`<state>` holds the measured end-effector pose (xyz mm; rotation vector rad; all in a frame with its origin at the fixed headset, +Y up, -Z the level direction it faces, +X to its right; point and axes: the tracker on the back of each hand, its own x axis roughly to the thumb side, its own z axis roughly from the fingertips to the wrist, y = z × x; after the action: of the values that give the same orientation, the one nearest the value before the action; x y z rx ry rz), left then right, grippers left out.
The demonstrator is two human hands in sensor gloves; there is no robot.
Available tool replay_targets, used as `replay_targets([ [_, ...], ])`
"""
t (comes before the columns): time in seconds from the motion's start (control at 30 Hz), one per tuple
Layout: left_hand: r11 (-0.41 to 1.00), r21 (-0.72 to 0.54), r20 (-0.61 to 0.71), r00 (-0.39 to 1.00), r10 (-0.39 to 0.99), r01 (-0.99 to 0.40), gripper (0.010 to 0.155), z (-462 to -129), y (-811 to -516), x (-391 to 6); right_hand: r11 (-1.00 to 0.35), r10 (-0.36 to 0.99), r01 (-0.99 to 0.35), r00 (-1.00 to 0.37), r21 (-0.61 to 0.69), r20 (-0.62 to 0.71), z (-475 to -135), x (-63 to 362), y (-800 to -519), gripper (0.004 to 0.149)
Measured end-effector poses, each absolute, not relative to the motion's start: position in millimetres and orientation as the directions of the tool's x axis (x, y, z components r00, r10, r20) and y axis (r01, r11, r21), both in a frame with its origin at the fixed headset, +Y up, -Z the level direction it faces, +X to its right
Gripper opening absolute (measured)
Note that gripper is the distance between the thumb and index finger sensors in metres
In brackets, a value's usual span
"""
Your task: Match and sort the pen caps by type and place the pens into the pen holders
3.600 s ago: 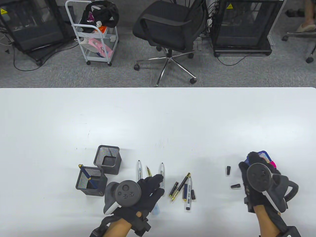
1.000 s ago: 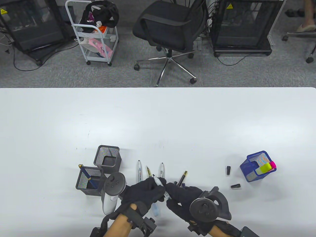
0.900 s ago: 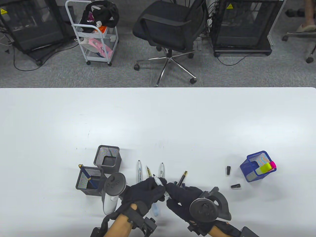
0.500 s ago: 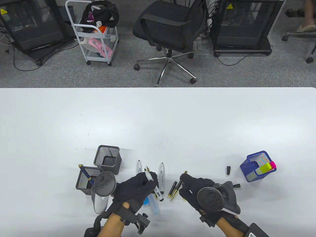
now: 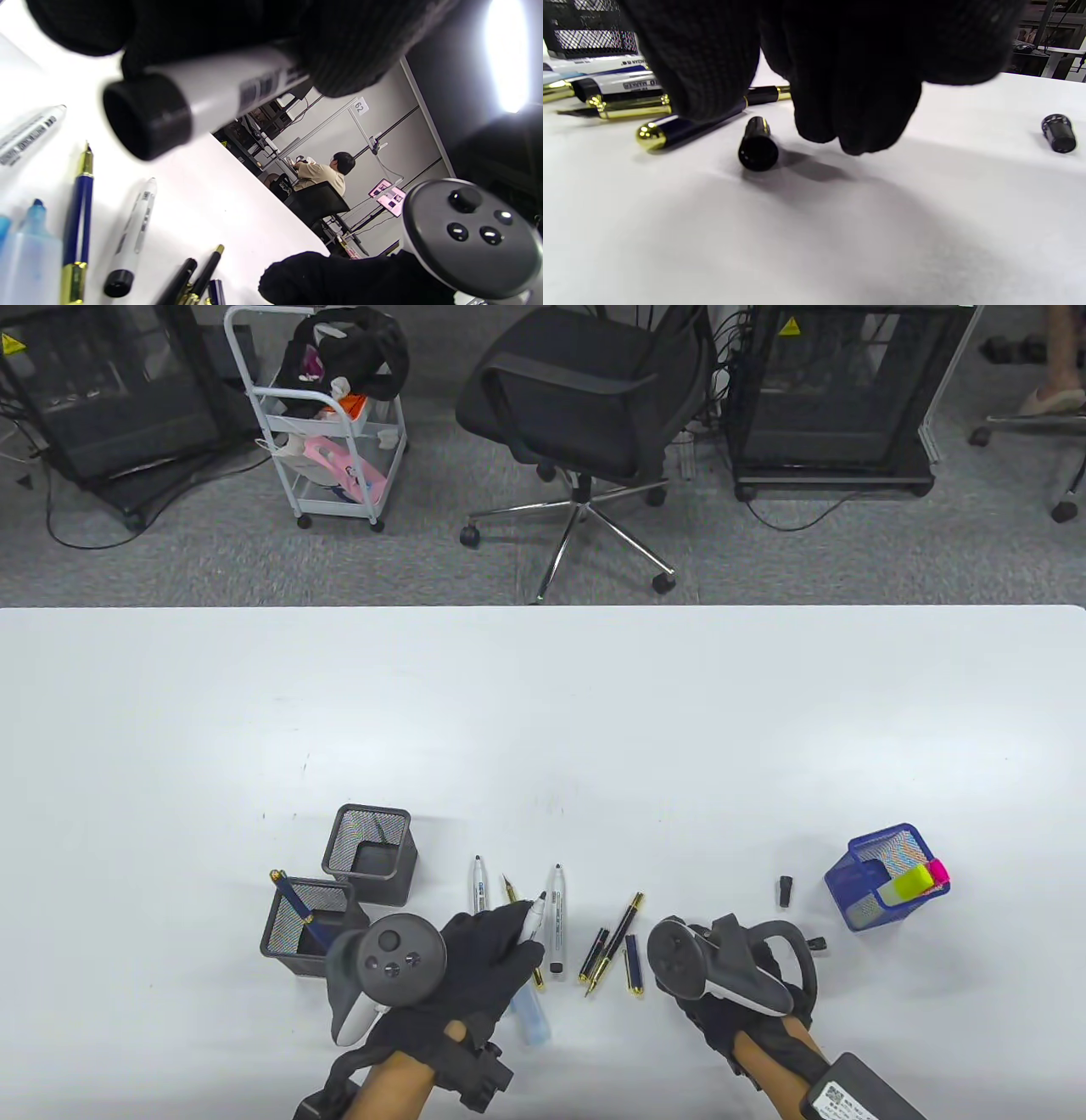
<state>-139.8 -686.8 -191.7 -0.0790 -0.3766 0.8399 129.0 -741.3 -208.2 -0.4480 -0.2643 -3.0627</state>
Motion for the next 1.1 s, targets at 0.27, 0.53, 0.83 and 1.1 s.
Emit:
replay_targets([
  [0.27, 0.696, -0.194, 0.302, 0.632, 0.713, -0.692, 0.054, -191.6, -686.3, -140.9, -0.985, -0.086, 0.121, -0.961, 0.122, 0.264, -206.4, 116.8, -747.6, 0.062],
  [0.53, 0.725, -0.194, 0.311, 0.66, 0.684, -0.661, 0.053, -191.6, -688.9, -137.3, -0.979, -0.138, 0.172, -0.951, 0.105, 0.278, -206.2, 109.2, -752.8, 0.061],
  [0.83, 0.764, -0.2, 0.364, 0.677, 0.64, -0.614, 0.052, -189.5, -691.0, -130.0, -0.974, 0.228, -0.219, -0.94, 0.063, 0.254, -209.4, 135.7, -709.0, 0.062],
  [1.1, 0.82, -0.202, 0.463, 0.686, 0.561, -0.535, 0.052, -183.6, -689.0, -113.4, -0.701, 0.693, -0.705, -0.637, 0.109, 0.338, -199.3, 155.5, -674.2, 0.049],
])
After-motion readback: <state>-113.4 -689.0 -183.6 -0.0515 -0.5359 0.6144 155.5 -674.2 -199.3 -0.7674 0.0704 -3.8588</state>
